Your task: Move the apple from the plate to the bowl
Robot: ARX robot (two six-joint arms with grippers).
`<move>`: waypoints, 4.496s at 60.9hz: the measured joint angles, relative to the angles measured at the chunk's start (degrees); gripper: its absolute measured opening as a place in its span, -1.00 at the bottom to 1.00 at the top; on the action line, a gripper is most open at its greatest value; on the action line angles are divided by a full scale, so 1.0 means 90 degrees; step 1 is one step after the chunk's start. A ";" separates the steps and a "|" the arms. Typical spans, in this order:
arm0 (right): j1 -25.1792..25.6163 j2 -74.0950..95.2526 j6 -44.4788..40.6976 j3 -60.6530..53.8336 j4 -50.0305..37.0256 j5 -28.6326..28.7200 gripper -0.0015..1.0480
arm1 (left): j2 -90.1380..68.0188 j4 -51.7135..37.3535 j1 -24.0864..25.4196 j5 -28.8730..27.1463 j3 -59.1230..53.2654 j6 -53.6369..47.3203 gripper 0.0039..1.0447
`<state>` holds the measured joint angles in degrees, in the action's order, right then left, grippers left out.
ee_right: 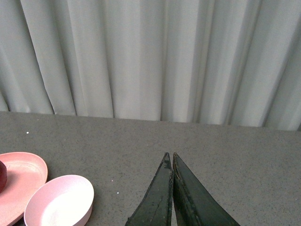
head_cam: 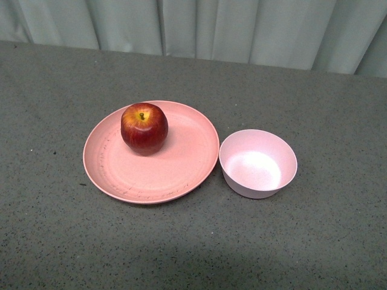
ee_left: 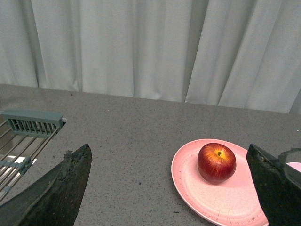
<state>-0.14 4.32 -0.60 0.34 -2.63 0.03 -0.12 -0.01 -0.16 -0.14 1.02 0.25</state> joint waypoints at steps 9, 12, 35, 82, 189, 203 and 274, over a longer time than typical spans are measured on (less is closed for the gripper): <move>0.0000 -0.0447 0.0000 0.0000 0.0274 0.0002 -0.98 | 0.0002 0.0000 0.0000 0.0002 0.0000 0.0000 0.88; 0.0000 -0.0447 0.0000 0.0000 0.0279 0.0002 -0.98 | 0.0002 0.0000 0.0000 0.0002 0.0000 0.0000 0.88; 0.0000 -0.0454 0.0000 0.0000 0.0284 0.0002 0.27 | 0.0000 0.0000 0.0000 0.0002 0.0000 0.0000 0.88; 0.0000 -0.0452 0.0005 0.0000 0.0284 0.0005 0.82 | -0.4007 -0.2198 0.0000 0.0534 0.0590 0.0049 0.88; 0.0000 -0.0454 0.0005 0.0000 0.0284 0.0005 0.82 | -1.3646 -0.3696 -0.2096 -0.0131 0.5746 0.0284 0.88; 0.0000 -0.0454 0.0005 0.0000 0.0284 0.0005 0.82 | -1.3763 -0.3696 -0.2098 -0.0172 0.5814 0.0211 0.57; 0.0000 -0.0452 0.0005 0.0000 0.0284 0.0005 0.82 | -1.3942 -0.3177 -0.4277 -0.0517 0.6900 0.0835 0.50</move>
<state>-0.14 0.25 -0.56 0.34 -0.08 0.08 -125.60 -28.60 -38.65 -4.80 63.11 7.77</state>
